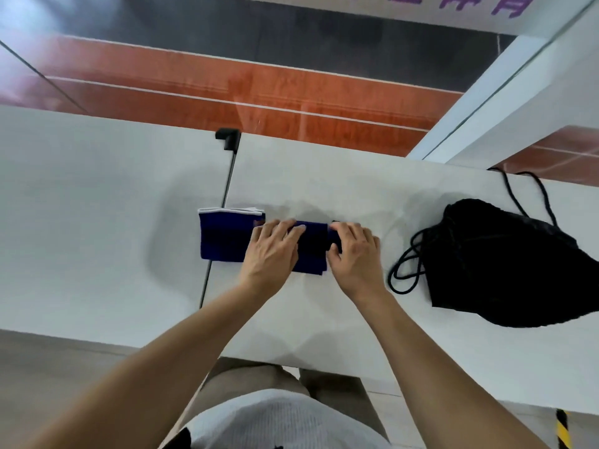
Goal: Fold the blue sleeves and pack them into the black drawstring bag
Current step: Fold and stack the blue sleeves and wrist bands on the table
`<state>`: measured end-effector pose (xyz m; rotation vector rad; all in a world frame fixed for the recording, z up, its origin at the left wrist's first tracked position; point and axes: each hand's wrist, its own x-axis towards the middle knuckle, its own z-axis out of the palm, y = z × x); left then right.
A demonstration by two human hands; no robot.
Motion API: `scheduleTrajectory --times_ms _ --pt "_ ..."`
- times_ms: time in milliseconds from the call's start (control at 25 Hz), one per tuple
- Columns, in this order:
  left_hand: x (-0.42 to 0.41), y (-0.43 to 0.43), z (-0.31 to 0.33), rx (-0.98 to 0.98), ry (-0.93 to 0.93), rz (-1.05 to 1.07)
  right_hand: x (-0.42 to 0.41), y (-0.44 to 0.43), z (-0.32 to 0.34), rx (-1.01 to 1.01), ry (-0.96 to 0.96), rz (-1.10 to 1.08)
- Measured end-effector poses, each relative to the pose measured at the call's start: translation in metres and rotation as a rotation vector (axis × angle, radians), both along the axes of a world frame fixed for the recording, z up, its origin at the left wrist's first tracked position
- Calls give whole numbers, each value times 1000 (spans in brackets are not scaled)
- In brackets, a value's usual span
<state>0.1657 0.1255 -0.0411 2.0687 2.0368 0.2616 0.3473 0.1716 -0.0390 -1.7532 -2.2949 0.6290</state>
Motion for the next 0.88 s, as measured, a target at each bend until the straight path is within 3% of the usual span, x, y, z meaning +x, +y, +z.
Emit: scheduleTrajectory --times_ms 200,320,520,640,760,880 --pt "27 24 -18 -301 51 27 37 31 -18 -96 -92 87" --pt "36 16 -21 -367 45 98 50 38 -27 -186 -151 131" --pt "38 3 -18 -315 -59 259 53 28 -26 -77 -129 134" --pt "40 1 -17 -226 -99 235 47 12 -24 57 -58 156" --pt "43 -9 -22 -113 -66 182 41 -3 -20 46 15 277" --pt "44 -21 -24 -72 -76 157 29 -11 -19 102 -26 384"
